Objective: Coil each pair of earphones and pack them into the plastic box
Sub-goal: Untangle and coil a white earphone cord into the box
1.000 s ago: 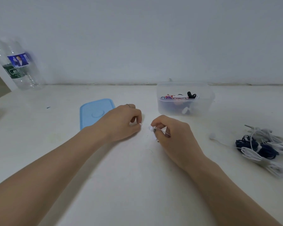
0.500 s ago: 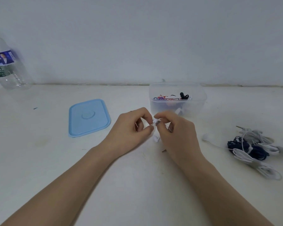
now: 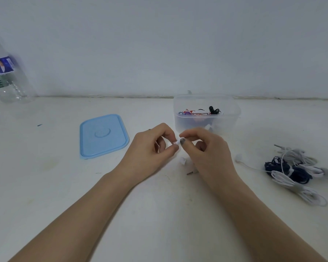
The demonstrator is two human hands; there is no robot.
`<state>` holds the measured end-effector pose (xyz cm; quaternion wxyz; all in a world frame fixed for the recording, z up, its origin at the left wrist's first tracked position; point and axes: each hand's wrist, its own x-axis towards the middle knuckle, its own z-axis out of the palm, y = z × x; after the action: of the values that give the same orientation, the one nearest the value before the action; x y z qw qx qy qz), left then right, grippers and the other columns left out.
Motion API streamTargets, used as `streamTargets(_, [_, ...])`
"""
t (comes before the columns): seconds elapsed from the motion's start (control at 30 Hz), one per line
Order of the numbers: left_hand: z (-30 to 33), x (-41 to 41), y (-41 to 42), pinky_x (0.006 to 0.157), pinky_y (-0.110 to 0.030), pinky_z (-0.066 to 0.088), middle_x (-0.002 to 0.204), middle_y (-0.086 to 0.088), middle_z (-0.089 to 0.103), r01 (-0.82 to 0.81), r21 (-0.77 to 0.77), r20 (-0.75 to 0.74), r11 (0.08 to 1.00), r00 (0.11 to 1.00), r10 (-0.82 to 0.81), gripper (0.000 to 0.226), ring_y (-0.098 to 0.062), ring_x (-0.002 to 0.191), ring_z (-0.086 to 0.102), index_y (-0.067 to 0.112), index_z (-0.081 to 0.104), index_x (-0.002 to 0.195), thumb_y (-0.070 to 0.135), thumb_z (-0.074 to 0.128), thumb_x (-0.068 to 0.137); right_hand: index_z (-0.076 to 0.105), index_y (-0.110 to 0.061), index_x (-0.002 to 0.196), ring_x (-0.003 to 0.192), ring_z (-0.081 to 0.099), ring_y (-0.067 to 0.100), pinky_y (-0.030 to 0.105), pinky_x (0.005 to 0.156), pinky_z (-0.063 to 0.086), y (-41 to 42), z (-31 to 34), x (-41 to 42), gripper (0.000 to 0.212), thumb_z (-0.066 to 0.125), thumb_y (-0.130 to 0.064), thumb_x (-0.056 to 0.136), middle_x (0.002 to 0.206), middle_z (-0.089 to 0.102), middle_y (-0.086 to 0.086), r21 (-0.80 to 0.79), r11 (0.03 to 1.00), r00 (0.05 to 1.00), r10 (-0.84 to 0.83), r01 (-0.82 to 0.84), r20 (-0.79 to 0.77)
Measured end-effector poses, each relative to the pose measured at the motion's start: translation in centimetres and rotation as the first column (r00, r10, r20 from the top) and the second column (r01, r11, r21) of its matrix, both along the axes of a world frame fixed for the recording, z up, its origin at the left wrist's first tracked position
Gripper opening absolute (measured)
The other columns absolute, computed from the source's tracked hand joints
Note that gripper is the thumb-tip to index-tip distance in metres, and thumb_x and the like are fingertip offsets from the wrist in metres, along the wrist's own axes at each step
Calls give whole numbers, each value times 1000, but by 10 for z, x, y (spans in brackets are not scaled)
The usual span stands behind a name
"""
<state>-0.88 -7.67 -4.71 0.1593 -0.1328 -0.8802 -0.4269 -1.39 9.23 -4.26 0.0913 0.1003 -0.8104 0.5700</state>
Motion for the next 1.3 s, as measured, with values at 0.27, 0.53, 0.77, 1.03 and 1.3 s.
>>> streamTargets(0.27, [0, 1, -1, 67, -22, 46, 68, 5, 59, 28, -23, -22, 999, 999, -28, 16, -12, 69, 54, 30, 65, 90, 16, 72, 90, 72, -24, 85, 42, 47, 2, 9, 49, 34, 1, 0, 0, 13, 66, -15, 91, 74, 68, -19, -11, 1000, 1000, -8, 8, -12])
streamTargets(0.53, [6, 2, -1, 79, -9, 44, 85, 24, 67, 72, -15, -86, 997, 994, -73, 16, -7, 84, 67, 19, 74, 98, 6, 73, 90, 77, -28, 88, 56, 53, 8, 26, 58, 47, 8, 3, -5, 20, 66, -12, 90, 80, 74, 3, -135, 989, 992, 76, -62, 105])
streamTargets(0.77, [8, 3, -4, 84, -11, 45, 90, 18, 73, 105, 23, -99, 994, 990, -102, 13, -8, 89, 70, 21, 76, 95, 10, 77, 88, 74, -16, 97, 52, 54, 2, 16, 50, 43, 13, 6, -9, 15, 64, -6, 92, 72, 70, -5, -260, 954, 960, 201, -146, 196])
streamTargets(1.03, [9, 3, -4, 84, -20, 52, 89, 4, 76, 195, 261, 45, 945, 976, -214, 11, -13, 84, 71, 12, 75, 92, 3, 78, 86, 72, -11, 86, 50, 45, 14, 25, 45, 40, 22, 8, -15, 11, 64, -5, 91, 73, 67, 3, -340, 902, 906, 354, -265, 233])
streamTargets(1.3, [6, 1, -3, 86, -35, 55, 92, -8, 78, 233, 410, 88, 882, 952, -293, 12, -26, 90, 72, 10, 70, 100, 11, 72, 88, 71, -3, 94, 52, 42, 17, 30, 48, 39, 21, 6, -17, 9, 63, -4, 91, 74, 67, 5, -400, 882, 898, 366, -251, 245])
